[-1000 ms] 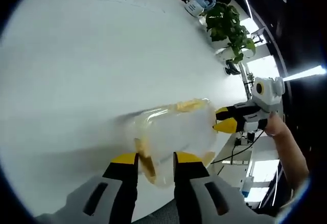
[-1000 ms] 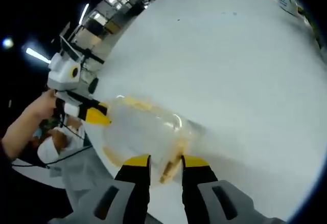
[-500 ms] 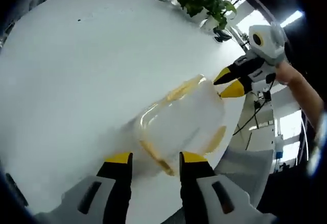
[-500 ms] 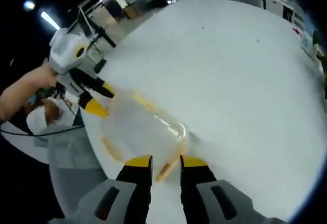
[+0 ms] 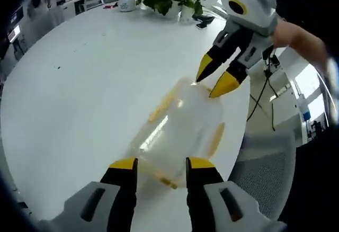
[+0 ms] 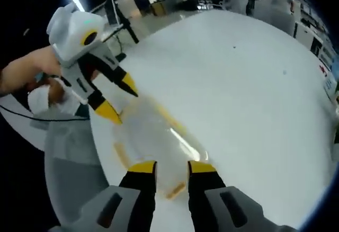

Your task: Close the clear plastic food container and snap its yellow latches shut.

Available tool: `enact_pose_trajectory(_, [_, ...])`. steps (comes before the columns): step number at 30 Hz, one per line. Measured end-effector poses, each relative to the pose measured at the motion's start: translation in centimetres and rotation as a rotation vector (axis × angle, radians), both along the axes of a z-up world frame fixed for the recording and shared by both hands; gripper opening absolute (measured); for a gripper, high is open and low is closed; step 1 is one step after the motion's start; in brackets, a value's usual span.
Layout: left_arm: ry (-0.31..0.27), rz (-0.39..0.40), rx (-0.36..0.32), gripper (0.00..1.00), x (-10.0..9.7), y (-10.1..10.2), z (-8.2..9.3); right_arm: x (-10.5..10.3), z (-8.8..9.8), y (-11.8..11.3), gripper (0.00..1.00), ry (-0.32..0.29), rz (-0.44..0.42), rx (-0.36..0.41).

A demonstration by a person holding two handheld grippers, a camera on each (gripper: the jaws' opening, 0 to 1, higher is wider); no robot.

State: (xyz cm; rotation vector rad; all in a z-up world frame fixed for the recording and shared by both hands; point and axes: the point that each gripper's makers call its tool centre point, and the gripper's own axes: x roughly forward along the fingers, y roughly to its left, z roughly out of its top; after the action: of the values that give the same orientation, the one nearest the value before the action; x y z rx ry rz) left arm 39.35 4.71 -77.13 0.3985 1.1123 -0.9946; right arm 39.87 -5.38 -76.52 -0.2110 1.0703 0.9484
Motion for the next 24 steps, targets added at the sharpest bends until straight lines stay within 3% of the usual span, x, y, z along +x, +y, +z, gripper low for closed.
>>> enact_pose_trajectory(7, [-0.034,-0.091,0.023,0.36,-0.2,-0.4,-0.1,-0.1,0.0,0.9,0.2,-0.033,0.068,-0.009])
enact_pose_trajectory(14, [-0.094,-0.211,-0.001,0.37,-0.5,-1.5,0.4,-0.3,0.0,1.9,0.21,-0.065,0.149,-0.015])
enact_pose_trajectory(18, [-0.149,-0.334,0.005,0.37,-0.9,-2.4,0.4,-0.6,-0.2,2.5,0.24,-0.095,0.213,-0.025])
enact_pose_trajectory(24, [-0.153,-0.354,0.01,0.36,-1.3,-3.1,0.0,-0.7,-0.5,3.1,0.23,-0.107,0.26,-0.037])
